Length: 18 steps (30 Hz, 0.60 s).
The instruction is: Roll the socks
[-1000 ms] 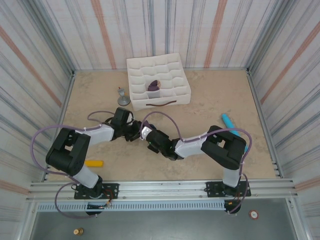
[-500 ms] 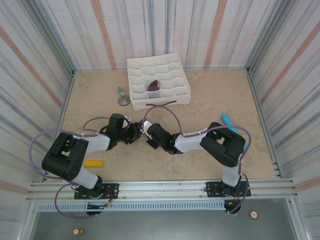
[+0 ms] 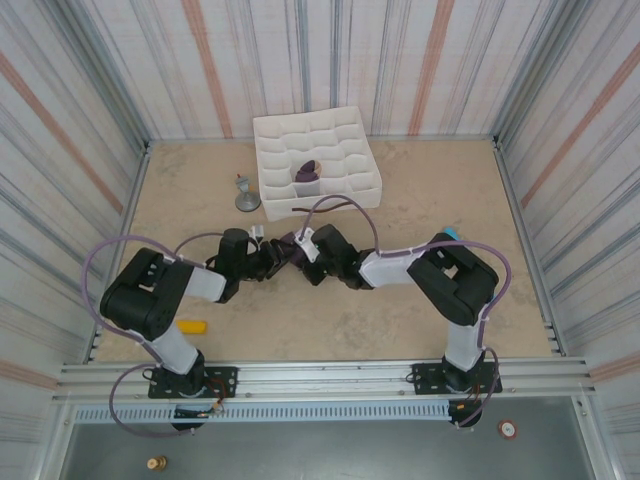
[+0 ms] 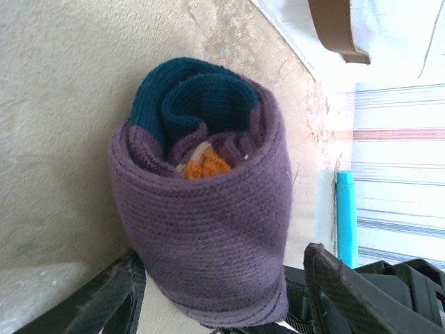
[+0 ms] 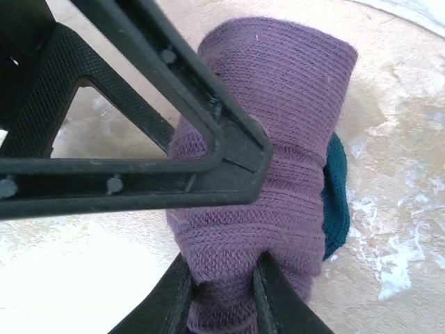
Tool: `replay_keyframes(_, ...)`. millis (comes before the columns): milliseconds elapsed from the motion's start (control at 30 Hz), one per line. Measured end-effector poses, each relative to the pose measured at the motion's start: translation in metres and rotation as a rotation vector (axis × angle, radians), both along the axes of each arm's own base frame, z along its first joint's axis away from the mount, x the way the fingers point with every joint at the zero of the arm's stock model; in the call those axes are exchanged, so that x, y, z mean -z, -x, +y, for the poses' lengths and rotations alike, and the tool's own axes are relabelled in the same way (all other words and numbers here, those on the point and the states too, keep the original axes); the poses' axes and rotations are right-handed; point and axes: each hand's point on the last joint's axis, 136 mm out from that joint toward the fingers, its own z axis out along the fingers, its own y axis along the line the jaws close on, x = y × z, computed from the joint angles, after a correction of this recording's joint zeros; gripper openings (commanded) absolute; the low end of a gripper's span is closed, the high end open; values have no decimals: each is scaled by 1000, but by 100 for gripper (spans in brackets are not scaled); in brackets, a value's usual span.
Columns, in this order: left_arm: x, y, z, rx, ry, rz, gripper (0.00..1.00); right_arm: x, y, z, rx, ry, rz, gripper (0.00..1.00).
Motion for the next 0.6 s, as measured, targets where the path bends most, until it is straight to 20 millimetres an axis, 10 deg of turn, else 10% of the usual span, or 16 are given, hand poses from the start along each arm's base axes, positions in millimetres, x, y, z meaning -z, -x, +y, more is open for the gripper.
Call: replay_keyframes(600, 13, -23, -11, 12, -12, -41, 36, 0, -2, -3, -3, -93, 142, 0)
